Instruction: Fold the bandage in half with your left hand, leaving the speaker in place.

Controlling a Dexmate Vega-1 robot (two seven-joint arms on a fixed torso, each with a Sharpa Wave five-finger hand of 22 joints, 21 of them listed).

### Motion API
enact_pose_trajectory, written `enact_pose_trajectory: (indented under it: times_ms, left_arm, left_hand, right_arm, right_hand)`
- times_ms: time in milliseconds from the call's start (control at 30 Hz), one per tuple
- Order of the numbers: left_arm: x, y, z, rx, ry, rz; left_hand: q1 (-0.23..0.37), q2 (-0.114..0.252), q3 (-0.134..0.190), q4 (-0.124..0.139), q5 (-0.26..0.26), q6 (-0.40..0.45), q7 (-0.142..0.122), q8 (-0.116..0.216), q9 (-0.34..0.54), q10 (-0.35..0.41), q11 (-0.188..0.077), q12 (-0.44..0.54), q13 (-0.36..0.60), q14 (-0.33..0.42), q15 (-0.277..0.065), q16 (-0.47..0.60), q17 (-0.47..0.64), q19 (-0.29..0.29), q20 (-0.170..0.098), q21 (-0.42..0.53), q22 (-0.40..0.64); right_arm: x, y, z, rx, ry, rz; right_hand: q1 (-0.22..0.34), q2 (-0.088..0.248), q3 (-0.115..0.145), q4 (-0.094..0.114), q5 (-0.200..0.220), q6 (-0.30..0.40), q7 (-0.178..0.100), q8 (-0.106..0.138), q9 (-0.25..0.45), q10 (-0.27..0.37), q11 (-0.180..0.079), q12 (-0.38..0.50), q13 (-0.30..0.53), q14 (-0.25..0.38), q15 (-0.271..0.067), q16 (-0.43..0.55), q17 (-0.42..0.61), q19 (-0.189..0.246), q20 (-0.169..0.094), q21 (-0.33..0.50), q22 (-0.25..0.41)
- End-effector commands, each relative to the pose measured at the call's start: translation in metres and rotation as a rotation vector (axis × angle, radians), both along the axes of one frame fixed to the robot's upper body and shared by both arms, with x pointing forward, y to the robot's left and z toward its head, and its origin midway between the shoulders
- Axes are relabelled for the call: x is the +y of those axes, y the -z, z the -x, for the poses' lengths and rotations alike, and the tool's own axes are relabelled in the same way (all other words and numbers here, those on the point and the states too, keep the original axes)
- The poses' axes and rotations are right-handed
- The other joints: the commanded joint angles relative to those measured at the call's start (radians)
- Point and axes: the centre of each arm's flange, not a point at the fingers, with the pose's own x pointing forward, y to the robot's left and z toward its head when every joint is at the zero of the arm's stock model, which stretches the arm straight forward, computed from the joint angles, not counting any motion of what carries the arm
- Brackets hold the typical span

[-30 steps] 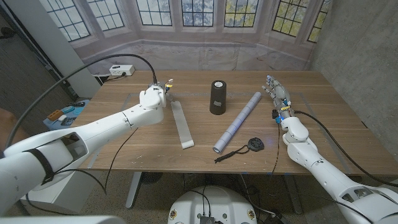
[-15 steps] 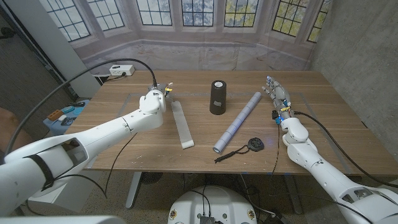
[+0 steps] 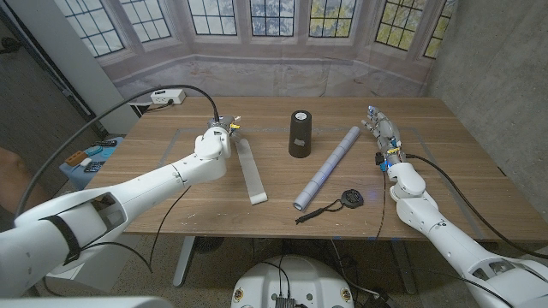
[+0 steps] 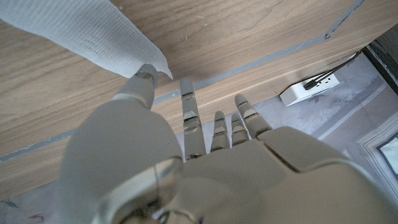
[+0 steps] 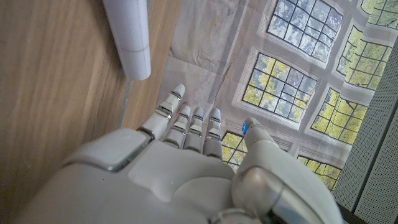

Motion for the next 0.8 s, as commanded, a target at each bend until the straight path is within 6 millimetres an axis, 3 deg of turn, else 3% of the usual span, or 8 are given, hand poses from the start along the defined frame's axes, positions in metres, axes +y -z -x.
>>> enact_pose_trajectory:
  times_ms: [33, 800]
  left_arm:
    - [-0.004, 0.005, -0.004, -0.006, 0.004, 0.006]
    - [0.01, 0.02, -0.014, -0.034, -0.003, 0.004]
  left_hand:
    - [0.05, 0.031, 0.003, 0.003, 0.009, 0.02, 0.003, 0.01, 0.006, 0.017, 0.001, 0.009, 0.002, 0.011, -0.001, 0.008, 0.002, 0.014, -0.002, 0.002, 0.006]
    - [0.089, 0.034, -0.008, 0.007, 0.019, 0.105, -0.028, 0.027, 0.011, 0.076, -0.026, 0.017, 0.002, 0.064, -0.023, 0.011, 0.001, 0.046, -0.009, 0.01, 0.009]
  right_arm:
    - [-0.002, 0.003, 0.0, 0.01, 0.005, -0.005]
    - [0.005, 0.0, -0.009, 0.025, 0.001, 0.002]
  right_hand:
    - [0.006, 0.0, 0.003, -0.006, 0.001, 0.008, 0.001, -0.003, 0.001, 0.005, 0.004, -0.001, 0.003, 0.009, -0.023, 0.005, 0.001, 0.009, -0.039, -0.001, 0.003]
    - [0.006, 0.001, 0.004, -0.007, 0.001, 0.012, 0.001, -0.004, 0.001, 0.006, 0.006, -0.001, 0.003, 0.01, -0.022, 0.005, 0.001, 0.01, -0.038, -0.001, 0.003]
